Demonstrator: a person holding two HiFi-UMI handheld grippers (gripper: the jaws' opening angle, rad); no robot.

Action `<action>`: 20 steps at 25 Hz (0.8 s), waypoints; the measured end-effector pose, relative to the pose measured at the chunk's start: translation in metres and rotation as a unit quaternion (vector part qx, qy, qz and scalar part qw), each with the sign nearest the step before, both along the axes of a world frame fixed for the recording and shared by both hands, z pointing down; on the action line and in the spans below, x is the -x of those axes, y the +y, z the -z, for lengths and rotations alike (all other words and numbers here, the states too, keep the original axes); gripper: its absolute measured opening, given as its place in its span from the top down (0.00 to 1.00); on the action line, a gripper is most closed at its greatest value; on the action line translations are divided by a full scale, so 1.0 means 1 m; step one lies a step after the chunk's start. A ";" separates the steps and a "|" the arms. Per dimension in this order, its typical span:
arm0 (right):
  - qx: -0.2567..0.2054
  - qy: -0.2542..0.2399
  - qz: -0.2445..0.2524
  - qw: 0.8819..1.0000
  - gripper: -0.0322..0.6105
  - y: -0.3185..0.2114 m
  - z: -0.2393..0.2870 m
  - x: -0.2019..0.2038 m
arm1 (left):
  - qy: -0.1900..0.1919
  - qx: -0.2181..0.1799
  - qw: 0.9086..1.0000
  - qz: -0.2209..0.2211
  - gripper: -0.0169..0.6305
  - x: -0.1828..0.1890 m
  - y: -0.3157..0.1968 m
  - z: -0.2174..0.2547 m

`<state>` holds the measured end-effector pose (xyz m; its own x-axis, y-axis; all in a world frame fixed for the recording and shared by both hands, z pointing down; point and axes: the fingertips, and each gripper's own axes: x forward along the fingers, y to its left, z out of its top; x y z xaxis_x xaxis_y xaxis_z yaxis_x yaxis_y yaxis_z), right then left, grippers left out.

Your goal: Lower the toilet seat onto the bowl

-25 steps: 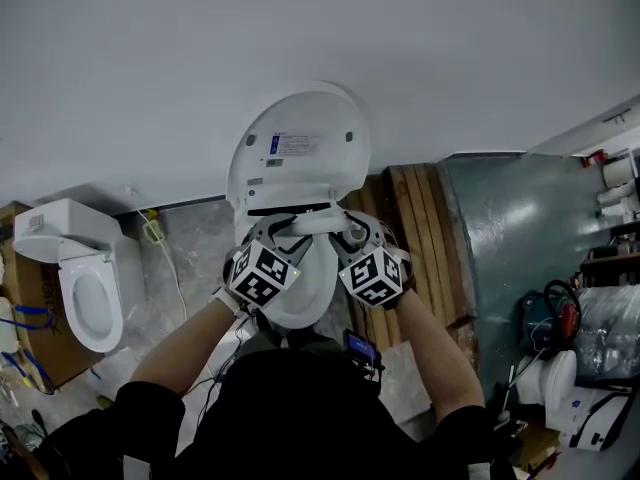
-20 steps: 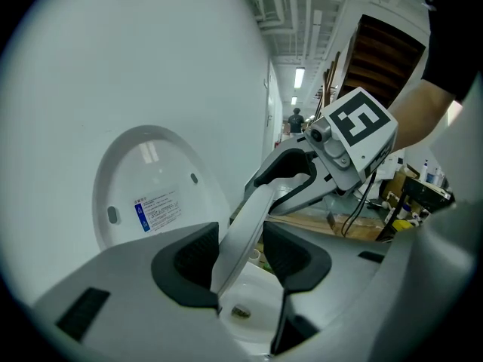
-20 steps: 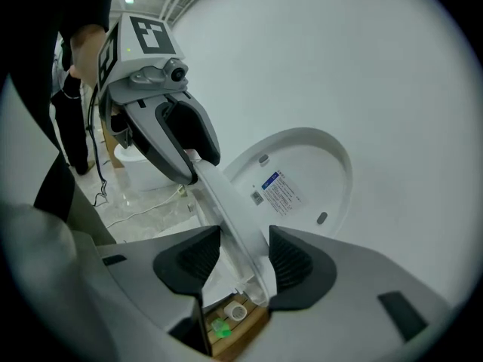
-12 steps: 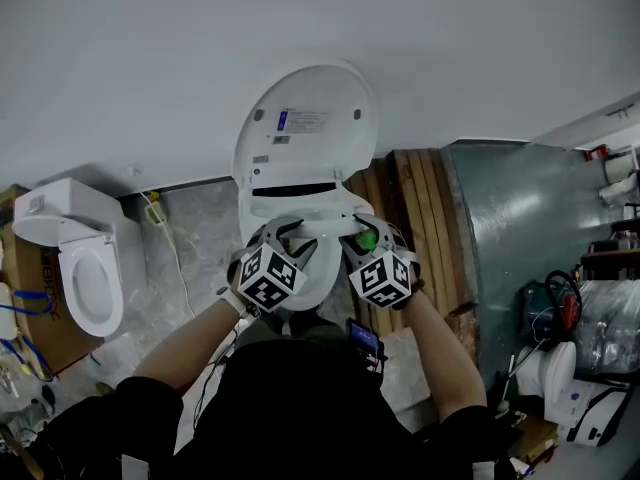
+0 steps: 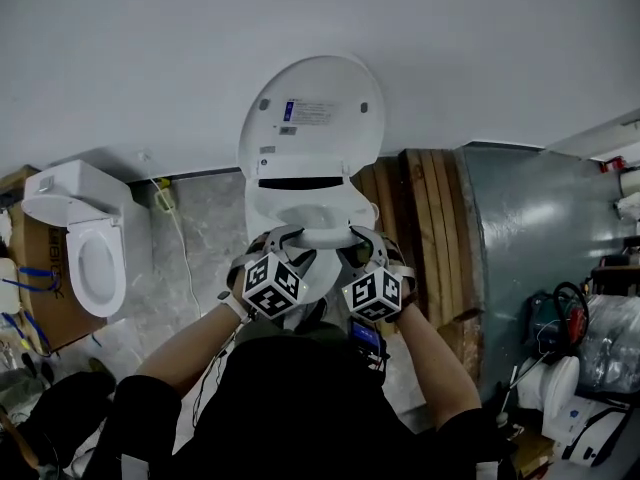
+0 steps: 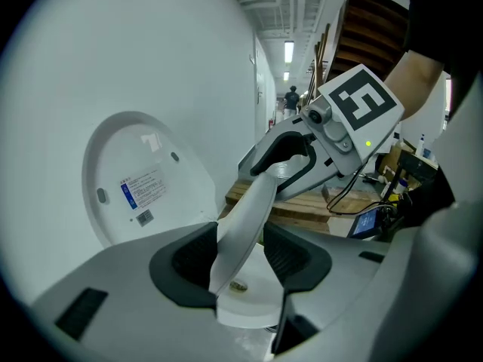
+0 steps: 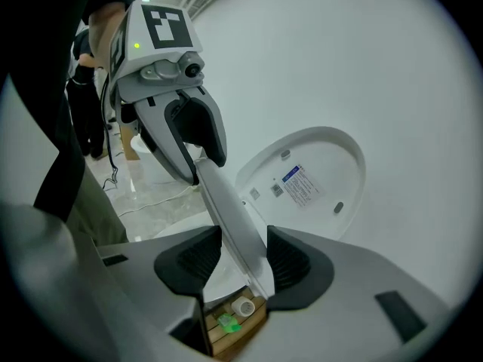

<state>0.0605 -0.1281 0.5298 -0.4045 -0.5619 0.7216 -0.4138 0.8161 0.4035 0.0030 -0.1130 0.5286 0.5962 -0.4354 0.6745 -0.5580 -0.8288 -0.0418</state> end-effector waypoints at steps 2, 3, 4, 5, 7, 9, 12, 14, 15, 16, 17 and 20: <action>-0.002 -0.002 0.001 1.000 0.63 0.010 -0.006 -0.002 | -0.010 0.007 1.000 0.006 0.67 -0.002 0.010 -0.007; -0.002 -0.004 0.004 1.000 0.63 0.014 -0.009 -0.002 | -0.016 0.009 1.000 0.010 0.67 -0.003 0.015 -0.010; -0.003 -0.007 0.007 1.000 0.63 0.020 -0.012 -0.003 | -0.023 0.012 1.000 0.013 0.67 -0.004 0.021 -0.014; -0.002 -0.011 0.012 1.000 0.63 0.025 -0.016 -0.004 | -0.031 0.014 0.999 0.016 0.67 -0.006 0.026 -0.019; 0.001 -0.018 0.023 1.000 0.63 0.038 -0.025 -0.007 | -0.046 0.020 0.998 0.023 0.67 -0.009 0.038 -0.028; 0.004 -0.021 0.036 0.999 0.63 0.048 -0.032 -0.010 | -0.058 0.029 0.997 0.033 0.66 -0.011 0.048 -0.037; 0.009 -0.016 0.057 0.998 0.63 0.062 -0.043 -0.016 | -0.081 0.032 0.995 0.045 0.65 -0.016 0.060 -0.048; 0.011 -0.014 0.070 0.997 0.63 0.072 -0.049 -0.019 | -0.102 0.026 0.993 0.048 0.65 -0.019 0.068 -0.054; 0.012 -0.014 0.077 0.997 0.63 0.077 -0.052 -0.021 | -0.112 0.022 0.992 0.050 0.65 -0.021 0.072 -0.057; 0.012 -0.014 0.083 0.996 0.63 0.081 -0.054 -0.022 | -0.122 0.017 0.991 0.051 0.65 -0.022 0.076 -0.060; 0.012 -0.014 0.088 0.996 0.63 0.085 -0.056 -0.023 | -0.129 0.014 0.990 0.052 0.65 -0.023 0.080 -0.063; 0.018 -0.015 0.103 0.994 0.64 0.097 -0.064 -0.027 | -0.145 0.016 0.988 0.058 0.65 -0.026 0.091 -0.073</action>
<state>0.0875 -0.0310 0.5937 -0.5296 -0.4381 0.7263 -0.2466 0.8988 0.3623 0.0295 -0.0219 0.6018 0.3235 -0.4655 0.8238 -0.6179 -0.7633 -0.1887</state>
